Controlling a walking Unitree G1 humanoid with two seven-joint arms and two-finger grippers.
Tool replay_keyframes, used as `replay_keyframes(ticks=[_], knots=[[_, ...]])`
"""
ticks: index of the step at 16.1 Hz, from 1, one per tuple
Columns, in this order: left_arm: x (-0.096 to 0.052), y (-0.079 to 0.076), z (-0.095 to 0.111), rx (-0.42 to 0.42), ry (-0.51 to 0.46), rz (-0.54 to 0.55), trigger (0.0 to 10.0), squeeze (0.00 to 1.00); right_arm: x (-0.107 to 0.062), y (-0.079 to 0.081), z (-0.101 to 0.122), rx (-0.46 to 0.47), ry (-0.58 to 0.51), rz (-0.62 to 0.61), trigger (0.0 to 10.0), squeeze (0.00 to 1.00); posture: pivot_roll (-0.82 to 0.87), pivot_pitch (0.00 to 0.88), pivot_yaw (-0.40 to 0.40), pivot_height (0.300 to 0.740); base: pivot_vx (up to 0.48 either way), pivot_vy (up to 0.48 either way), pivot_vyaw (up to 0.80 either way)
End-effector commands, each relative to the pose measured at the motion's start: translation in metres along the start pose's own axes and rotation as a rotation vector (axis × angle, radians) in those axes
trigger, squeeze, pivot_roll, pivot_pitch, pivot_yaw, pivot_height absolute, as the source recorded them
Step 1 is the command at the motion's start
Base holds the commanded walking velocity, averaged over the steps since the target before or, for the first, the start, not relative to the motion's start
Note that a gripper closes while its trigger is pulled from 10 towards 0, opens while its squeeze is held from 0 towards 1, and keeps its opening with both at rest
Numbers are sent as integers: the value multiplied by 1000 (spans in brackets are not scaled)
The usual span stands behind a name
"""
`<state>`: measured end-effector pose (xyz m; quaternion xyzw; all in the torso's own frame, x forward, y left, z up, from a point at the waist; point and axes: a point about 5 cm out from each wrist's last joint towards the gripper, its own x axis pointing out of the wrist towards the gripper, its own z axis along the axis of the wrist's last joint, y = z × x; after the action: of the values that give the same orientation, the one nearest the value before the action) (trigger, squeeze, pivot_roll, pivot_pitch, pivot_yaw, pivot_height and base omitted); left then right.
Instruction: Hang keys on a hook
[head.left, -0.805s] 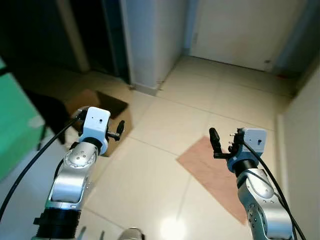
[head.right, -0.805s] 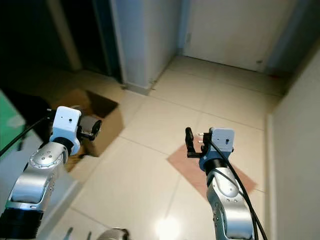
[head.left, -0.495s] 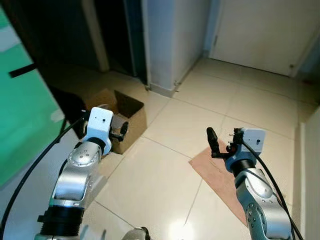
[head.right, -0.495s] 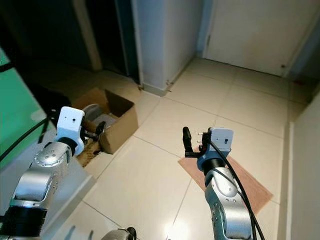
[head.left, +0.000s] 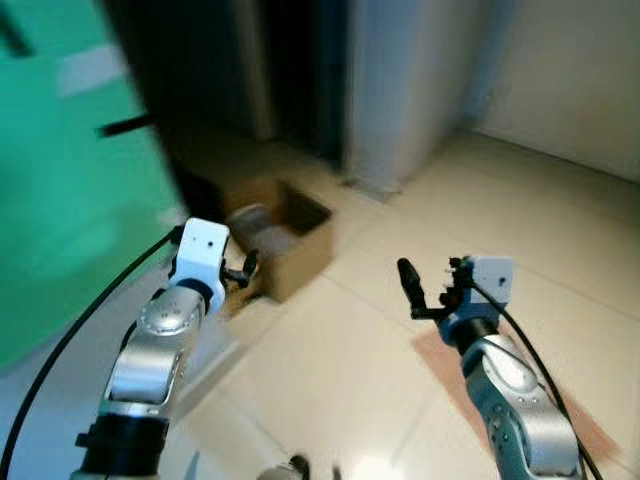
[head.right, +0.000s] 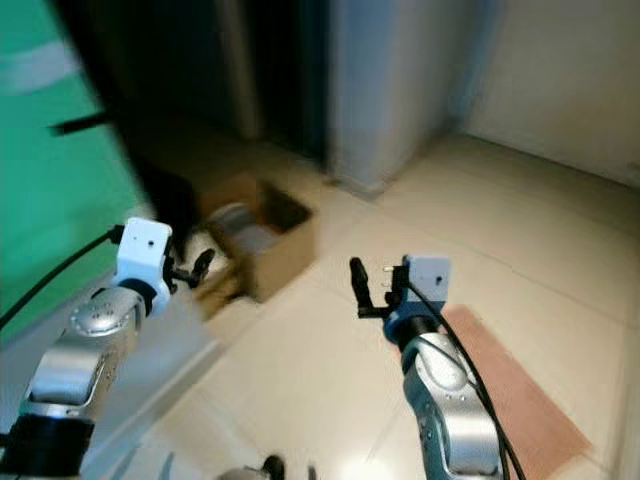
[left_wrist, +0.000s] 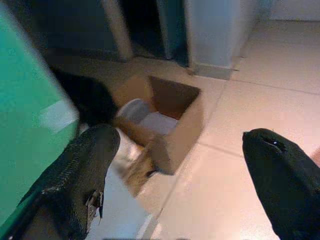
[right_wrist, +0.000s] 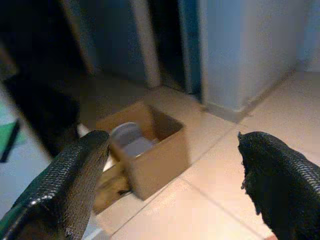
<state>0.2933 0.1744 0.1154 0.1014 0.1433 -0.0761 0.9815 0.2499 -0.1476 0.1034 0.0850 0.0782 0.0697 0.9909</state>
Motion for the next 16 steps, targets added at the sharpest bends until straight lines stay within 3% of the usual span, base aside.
replay_keyframes(ticks=[1, 13, 16], knots=[[-1, 3, 2, 19, 6, 1, 10000, 0, 1, 0, 2, 26, -3, 1, 10000, 1000, -75, 0, 21, 740, 0, 0, 800], [-2, 5, 1, 12, 35, -1, 10000, 0, 5, -2, 3, 35, 0, -21, 10000, 1000, -60, 0, 4, 740, 0, 0, 800], [-1, 5, 12, 68, -80, 52, 10000, 0, 4, -3, 0, 3, 9, -29, 10000, 1000, -58, 0, 2, 740, 0, 0, 800]])
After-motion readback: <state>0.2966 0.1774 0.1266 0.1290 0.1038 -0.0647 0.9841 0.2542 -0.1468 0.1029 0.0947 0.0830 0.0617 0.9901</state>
